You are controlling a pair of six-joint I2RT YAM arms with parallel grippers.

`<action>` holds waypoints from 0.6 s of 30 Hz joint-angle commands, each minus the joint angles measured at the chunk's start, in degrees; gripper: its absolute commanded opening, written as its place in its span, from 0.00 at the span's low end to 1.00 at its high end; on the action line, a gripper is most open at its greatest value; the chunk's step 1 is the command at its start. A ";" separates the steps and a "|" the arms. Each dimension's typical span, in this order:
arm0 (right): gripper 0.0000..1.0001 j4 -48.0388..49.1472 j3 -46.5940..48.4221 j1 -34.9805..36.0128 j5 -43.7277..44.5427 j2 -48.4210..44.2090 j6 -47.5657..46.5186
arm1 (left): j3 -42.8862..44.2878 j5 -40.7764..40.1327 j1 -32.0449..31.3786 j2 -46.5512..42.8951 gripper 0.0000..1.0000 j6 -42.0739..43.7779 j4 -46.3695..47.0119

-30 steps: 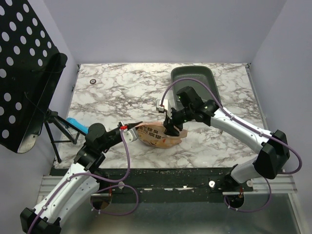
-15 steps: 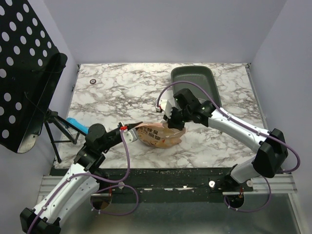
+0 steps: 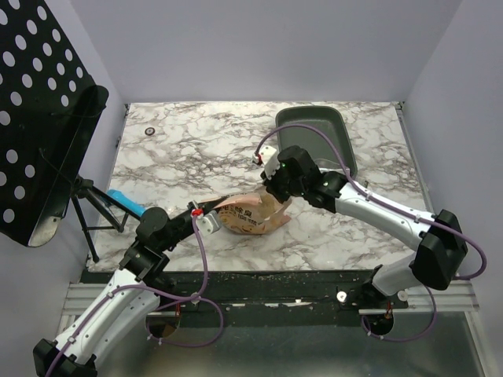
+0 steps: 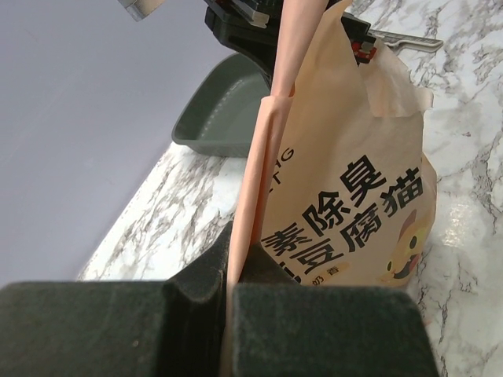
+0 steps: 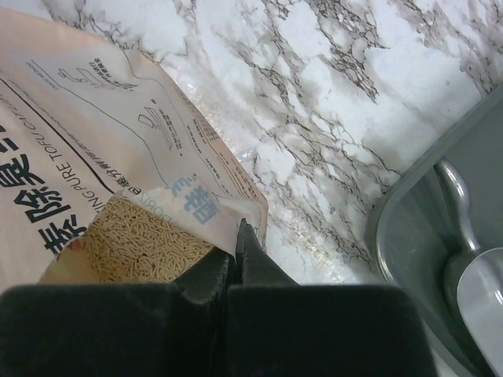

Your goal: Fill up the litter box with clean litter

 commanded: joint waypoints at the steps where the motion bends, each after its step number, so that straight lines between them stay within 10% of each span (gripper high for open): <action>1: 0.01 3.30 -2.58 -3.15 14.30 -3.34 2.69 | 1.97 -2.98 -0.04 -2.25 0.02 0.52 9.01; 6: 0.39 0.15 -0.22 -3.15 10.87 -10.54 -1.79 | 1.97 -3.24 -0.48 -1.98 0.02 0.69 8.92; 12: 0.53 -7.67 5.85 -3.15 6.22 -14.68 -5.14 | 2.23 -3.33 -0.57 -1.80 0.02 0.60 8.66; 15: 0.42 -9.52 7.17 -3.15 1.03 -14.95 -6.54 | 2.23 -3.59 -0.57 -1.72 0.02 0.69 8.57; 18: 0.06 -11.63 8.05 -3.15 -4.68 -13.81 -6.90 | 2.23 -3.94 -0.57 -1.89 0.02 0.69 8.57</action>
